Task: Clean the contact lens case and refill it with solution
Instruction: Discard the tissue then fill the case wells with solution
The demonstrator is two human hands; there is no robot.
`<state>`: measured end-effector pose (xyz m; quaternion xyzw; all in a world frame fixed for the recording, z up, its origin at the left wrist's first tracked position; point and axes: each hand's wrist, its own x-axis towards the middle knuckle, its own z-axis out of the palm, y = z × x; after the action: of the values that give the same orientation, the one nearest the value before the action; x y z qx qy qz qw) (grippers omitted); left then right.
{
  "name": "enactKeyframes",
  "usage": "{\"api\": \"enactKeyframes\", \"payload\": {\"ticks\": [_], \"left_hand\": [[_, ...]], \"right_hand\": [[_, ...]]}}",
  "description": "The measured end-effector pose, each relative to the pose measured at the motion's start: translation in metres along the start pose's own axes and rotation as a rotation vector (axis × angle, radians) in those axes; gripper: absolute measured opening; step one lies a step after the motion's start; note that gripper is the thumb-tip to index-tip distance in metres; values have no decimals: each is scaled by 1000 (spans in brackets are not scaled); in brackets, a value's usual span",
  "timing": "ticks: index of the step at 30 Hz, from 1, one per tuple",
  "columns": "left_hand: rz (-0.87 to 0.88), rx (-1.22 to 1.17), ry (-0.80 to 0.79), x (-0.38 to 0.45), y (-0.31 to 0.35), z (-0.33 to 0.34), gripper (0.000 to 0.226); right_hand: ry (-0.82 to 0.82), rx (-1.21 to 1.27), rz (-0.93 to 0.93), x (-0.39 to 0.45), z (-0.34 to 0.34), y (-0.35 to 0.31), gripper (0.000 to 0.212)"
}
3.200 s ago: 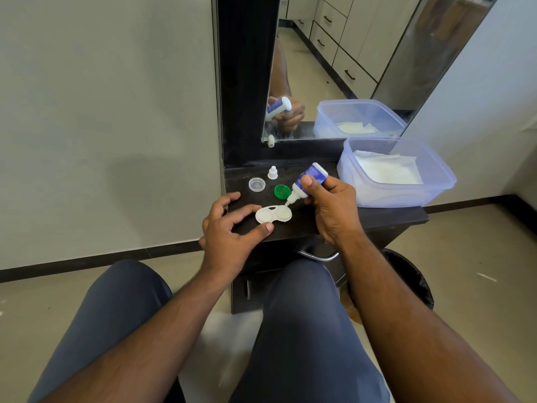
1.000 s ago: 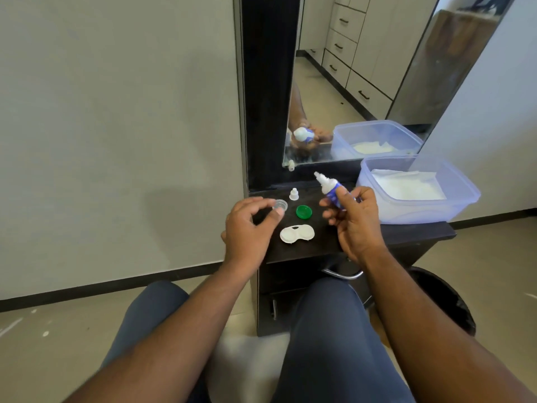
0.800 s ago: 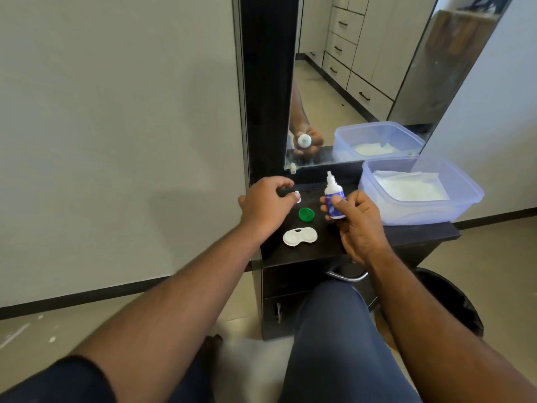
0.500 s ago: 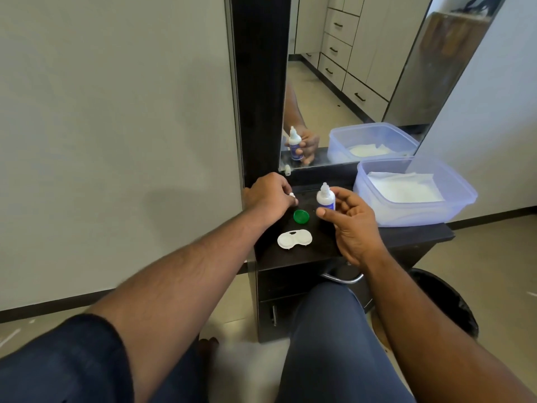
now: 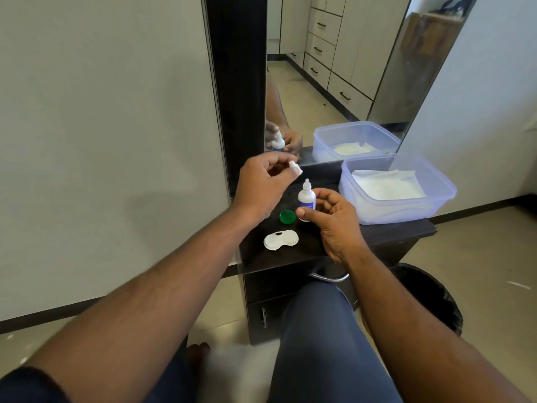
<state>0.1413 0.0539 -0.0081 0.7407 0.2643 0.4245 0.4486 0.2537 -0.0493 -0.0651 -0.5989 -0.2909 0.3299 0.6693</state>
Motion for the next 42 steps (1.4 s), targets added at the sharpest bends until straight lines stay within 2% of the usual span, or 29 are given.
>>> {"api": "enactKeyframes", "payload": {"ticks": [7,14,22,27,31,36,39,42], "left_hand": [[81,161,-130,-7,-3,3,24],[92,235,-136,-13,-2,9,25],[-11,141,-107,-12,-1,21,22],[-99,16,-174,-7,-2,14,40],[-92,-23,-136,-8,-7,11,30],[-124,-87,-117,-9,-7,14,28],[-122,-51,-156,-8,-4,17,45],[-108,-42,-136,-6,-6,16,45]], "right_hand": [[-3,-29,-25,-1,-1,0,39],[-22,-45,-36,-1,-1,0,38],[-52,-24,-34,-1,-3,0,40],[-35,5,-27,-1,-3,1,37],[-25,12,-26,-1,-3,2,38],[-29,9,-26,1,-3,2,40],[-41,-9,-29,2,-3,3,39],[-44,10,-26,2,-4,3,38]]}}
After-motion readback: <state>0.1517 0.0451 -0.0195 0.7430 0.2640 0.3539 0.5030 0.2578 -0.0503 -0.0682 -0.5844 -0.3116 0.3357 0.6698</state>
